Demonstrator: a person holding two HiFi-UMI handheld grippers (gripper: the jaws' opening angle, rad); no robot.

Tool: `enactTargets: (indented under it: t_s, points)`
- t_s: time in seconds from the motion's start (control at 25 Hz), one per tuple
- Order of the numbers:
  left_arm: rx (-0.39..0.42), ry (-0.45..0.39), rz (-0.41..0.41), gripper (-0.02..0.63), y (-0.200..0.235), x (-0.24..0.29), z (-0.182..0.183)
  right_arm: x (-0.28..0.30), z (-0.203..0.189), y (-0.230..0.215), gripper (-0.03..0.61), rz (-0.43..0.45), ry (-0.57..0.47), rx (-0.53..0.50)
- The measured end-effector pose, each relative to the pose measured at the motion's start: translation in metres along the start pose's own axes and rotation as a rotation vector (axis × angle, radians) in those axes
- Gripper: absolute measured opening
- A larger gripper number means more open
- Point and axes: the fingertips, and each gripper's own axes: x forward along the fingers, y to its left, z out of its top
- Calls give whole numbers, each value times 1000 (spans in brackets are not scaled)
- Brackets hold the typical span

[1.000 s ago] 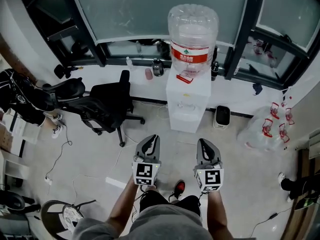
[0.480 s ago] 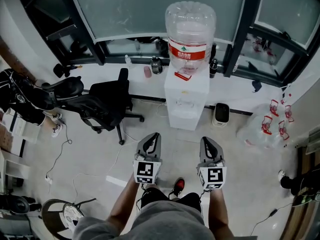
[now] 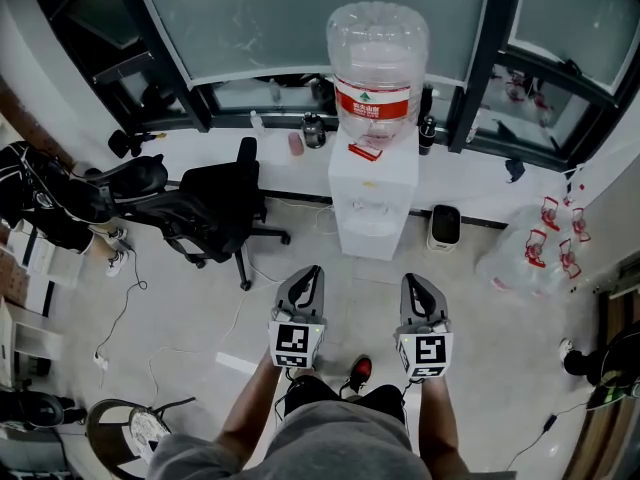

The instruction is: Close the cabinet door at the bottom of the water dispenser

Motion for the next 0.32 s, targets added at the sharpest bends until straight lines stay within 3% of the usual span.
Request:
enactTargets:
  t_s: [0.32]
  points:
    - [1,3,-1,32,-5,0,-1,-2,-3,-1,15,2,0,6]
